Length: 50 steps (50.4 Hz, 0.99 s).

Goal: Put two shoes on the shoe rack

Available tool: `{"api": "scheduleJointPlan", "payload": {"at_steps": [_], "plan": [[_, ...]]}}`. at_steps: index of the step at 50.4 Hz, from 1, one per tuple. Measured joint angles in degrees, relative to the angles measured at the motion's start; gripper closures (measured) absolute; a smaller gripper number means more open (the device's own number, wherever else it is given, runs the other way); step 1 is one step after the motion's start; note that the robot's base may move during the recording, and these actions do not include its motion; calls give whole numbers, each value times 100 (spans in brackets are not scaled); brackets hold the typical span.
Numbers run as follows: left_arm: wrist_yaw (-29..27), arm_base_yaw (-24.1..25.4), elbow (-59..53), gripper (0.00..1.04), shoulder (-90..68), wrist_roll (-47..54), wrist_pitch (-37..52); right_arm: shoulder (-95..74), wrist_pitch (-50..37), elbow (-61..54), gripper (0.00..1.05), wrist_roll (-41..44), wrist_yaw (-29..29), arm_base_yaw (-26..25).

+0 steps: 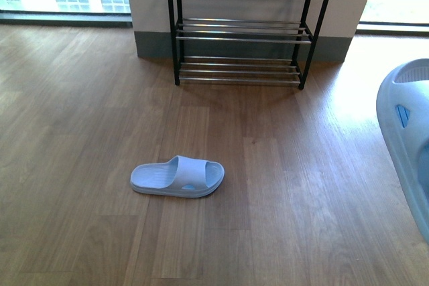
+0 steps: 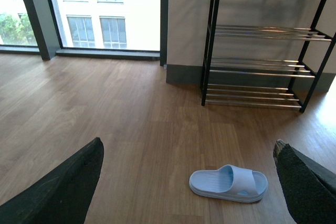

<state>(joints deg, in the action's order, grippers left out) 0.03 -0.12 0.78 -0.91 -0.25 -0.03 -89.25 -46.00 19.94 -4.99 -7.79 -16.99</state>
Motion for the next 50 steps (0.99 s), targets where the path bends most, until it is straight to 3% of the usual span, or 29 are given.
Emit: {"api": "scheduleJointPlan", "payload": {"at_steps": [50], "plan": [[-7, 0, 0, 9, 0, 0, 0, 2, 0, 0, 103, 2, -42, 37]]}}
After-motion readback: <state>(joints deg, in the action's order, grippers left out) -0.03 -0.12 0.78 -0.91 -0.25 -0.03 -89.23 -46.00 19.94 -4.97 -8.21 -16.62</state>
